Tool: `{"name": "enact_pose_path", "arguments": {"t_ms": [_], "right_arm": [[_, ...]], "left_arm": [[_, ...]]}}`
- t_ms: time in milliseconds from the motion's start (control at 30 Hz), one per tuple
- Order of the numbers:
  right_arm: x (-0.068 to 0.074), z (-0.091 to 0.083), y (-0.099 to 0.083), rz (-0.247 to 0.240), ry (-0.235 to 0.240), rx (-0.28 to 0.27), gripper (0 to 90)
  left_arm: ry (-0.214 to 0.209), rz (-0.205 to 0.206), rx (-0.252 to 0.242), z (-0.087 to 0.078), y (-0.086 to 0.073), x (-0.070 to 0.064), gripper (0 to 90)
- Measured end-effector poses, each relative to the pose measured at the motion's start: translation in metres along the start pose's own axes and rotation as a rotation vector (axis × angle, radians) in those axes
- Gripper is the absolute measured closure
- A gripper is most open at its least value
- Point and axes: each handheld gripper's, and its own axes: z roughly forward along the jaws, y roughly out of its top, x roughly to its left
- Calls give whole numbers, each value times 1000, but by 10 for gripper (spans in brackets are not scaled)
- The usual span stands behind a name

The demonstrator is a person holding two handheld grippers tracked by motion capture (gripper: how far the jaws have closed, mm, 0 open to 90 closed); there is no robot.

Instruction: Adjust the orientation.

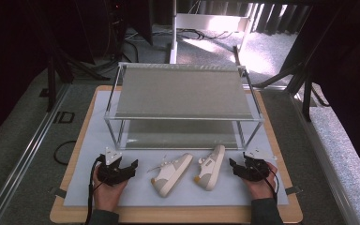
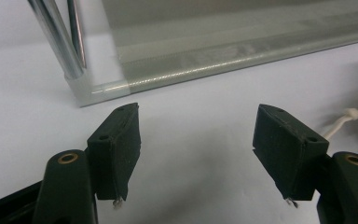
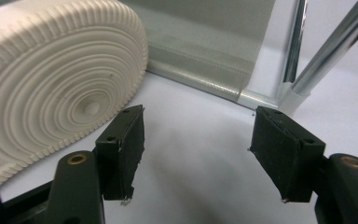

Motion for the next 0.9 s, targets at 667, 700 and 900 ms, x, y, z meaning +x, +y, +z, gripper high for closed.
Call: {"name": "enact_pose_path", "arguments": {"t_ms": [667,700,900], "right_arm": [[9,-13,3,-34,4,-43,366],[10,-14,3,-38,3,-46,366],[9,-17,3,-47,-13,-52,365]], "left_arm": [[-181,33,-55,-14,18,-31,331],[-191,41,-54,-15,19,-34,333],[-268,81,-54,-20,25,-53,361]]}}
